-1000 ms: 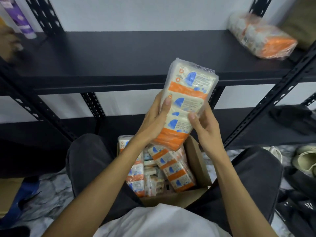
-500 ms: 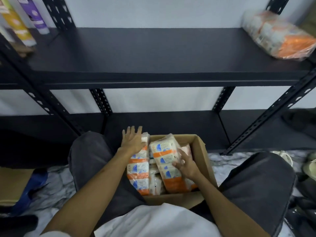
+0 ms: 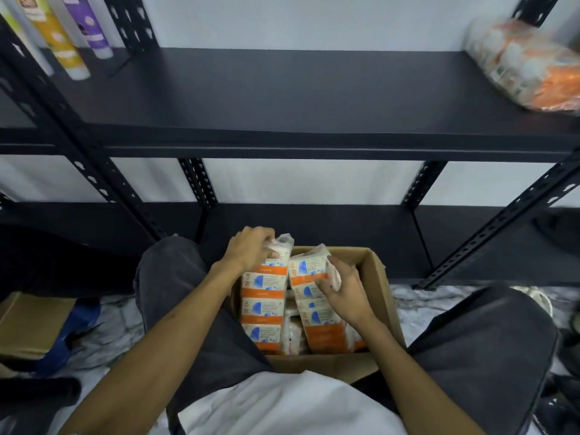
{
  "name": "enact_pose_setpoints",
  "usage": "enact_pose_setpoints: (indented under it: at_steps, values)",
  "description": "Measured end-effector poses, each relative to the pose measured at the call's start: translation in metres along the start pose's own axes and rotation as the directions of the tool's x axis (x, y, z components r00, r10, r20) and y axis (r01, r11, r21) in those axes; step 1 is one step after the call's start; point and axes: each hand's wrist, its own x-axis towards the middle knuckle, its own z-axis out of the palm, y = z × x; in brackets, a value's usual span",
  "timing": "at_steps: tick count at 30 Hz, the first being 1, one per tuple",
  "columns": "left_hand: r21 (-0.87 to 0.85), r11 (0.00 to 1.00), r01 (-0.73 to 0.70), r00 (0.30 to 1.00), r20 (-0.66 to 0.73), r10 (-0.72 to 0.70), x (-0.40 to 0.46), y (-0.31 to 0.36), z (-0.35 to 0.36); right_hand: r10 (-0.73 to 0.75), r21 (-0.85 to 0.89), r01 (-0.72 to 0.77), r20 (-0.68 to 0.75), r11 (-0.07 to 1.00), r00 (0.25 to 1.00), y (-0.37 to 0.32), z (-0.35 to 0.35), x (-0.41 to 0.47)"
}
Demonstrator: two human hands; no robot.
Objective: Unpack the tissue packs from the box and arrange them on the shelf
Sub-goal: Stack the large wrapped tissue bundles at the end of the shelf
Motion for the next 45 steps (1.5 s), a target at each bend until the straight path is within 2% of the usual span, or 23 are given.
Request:
enact_pose_setpoints:
  at_steps: [4,7,9,12,15,18,20,23,26,29,32,35,40,43,45]
  values:
    - [-0.082,0.988,-0.131,0.989,-0.085,0.124,-0.009,0.029,-0.044,-0.103,0.092,0.099,0.036,0.991,0.994,-0.043,-0.006,-0.006]
    - [-0.197,0.941,-0.275,0.959,-0.131,0.252,-0.011,0.066,-0.091,-0.228,0.333,0.2,0.046,0.922,0.973,-0.07,-0.018,-0.01]
    - [-0.242,0.905,-0.351,0.933,-0.174,0.316,-0.012,0.09,-0.121,-0.227,0.362,0.227,-0.042,0.904,0.973,-0.09,-0.035,-0.013]
    - [-0.254,0.861,-0.44,0.886,-0.283,0.369,-0.013,0.12,-0.158,-0.239,0.316,0.305,-0.232,0.898,0.943,-0.12,-0.068,-0.011]
    - [-0.357,0.763,-0.539,0.812,-0.461,0.358,-0.014,0.144,-0.19,-0.258,0.454,0.387,-0.32,0.803,0.912,-0.153,-0.1,-0.006]
    - [-0.539,0.585,-0.606,0.771,-0.578,0.266,-0.006,0.155,-0.207,-0.249,0.58,0.431,-0.369,0.691,0.895,-0.19,-0.139,0.004]
    - [-0.58,0.562,-0.59,0.794,-0.545,0.271,-0.002,0.161,-0.207,-0.232,0.587,0.447,-0.407,0.675,0.884,-0.213,-0.165,0.022]
    - [-0.655,0.47,-0.592,0.805,-0.455,0.381,0.007,0.177,-0.197,-0.175,0.594,0.367,-0.356,0.716,0.918,-0.244,-0.193,0.064]
    - [-0.764,0.393,-0.512,0.858,-0.434,0.275,0.031,0.19,-0.193,-0.141,0.546,0.29,-0.299,0.786,0.944,-0.263,-0.202,0.107]
    - [-0.819,0.403,-0.409,0.912,-0.379,0.158,0.061,0.194,-0.195,-0.043,0.567,0.188,-0.258,0.802,0.965,-0.269,-0.202,0.14]
    - [-0.892,0.377,-0.251,0.968,-0.237,0.085,0.085,0.197,-0.202,0.072,0.588,0.052,-0.186,0.807,0.98,-0.269,-0.206,0.158]
    - [-0.93,0.337,-0.146,0.989,-0.137,0.05,0.099,0.197,-0.208,0.148,0.63,-0.056,-0.095,0.775,0.984,-0.268,-0.215,0.164]
    - [-0.962,0.237,-0.137,0.99,-0.143,-0.008,0.101,0.182,-0.202,0.103,0.681,0.024,-0.145,0.731,0.984,-0.242,-0.228,0.162]
    - [-0.985,0.141,-0.1,0.994,-0.104,-0.019,0.097,0.185,-0.188,0.043,0.745,0.031,-0.08,0.666,0.996,-0.232,-0.219,0.148]
    - [-0.981,0.154,-0.115,0.991,-0.123,-0.043,0.096,0.193,-0.181,0.007,0.743,0.024,-0.038,0.669,0.999,-0.23,-0.212,0.142]
